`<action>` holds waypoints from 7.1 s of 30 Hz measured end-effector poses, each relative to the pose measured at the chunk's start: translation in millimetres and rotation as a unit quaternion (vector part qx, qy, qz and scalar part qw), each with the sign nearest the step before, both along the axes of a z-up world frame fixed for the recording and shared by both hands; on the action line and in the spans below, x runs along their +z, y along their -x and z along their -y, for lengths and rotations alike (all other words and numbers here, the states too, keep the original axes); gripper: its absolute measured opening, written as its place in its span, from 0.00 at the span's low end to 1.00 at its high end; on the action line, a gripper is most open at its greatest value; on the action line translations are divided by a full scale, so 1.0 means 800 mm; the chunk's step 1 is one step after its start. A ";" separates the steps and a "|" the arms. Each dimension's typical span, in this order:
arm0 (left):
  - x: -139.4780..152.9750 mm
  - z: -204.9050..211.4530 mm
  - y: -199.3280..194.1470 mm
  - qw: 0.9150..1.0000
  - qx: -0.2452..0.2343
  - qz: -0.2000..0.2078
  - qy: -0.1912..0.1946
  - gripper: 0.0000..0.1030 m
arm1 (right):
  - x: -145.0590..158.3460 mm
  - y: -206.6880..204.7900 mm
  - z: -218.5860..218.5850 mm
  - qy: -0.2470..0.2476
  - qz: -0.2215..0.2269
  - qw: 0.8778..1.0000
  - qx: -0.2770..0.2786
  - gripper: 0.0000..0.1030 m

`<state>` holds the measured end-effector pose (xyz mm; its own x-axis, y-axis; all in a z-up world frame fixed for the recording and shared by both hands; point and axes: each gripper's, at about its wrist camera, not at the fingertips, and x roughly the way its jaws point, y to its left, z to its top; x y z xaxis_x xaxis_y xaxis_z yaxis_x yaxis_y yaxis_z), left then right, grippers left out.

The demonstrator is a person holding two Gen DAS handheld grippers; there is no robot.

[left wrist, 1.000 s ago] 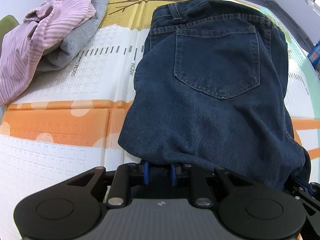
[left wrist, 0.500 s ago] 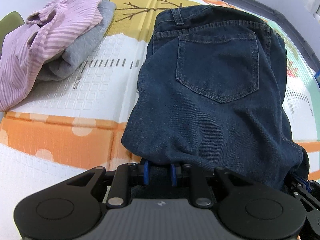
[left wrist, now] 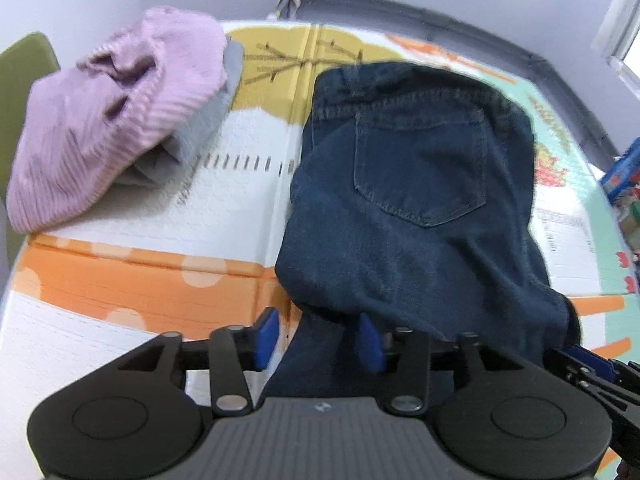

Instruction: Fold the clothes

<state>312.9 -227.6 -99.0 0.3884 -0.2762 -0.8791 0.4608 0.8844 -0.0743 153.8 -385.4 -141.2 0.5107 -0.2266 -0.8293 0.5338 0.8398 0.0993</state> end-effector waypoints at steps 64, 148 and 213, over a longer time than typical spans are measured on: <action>0.006 -0.389 0.325 0.997 -0.054 -0.010 -0.057 0.75 | 0.064 0.314 -0.440 -0.019 -0.037 0.995 0.094 0.48; 0.027 -0.422 0.369 0.965 -0.187 -0.103 0.155 0.06 | 0.068 0.224 -0.498 -0.125 -0.044 0.987 0.087 0.04; 0.021 0.069 0.583 0.945 -0.265 -0.154 0.111 0.30 | 0.103 0.535 0.014 -0.072 -0.026 0.986 -0.146 0.21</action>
<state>-153.5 -283.2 -82.0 -0.1219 -0.5508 -0.8257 0.7610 0.4822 -0.4340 -274.5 -396.7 -59.2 0.3978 -0.2357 -0.8867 0.7579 0.6291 0.1728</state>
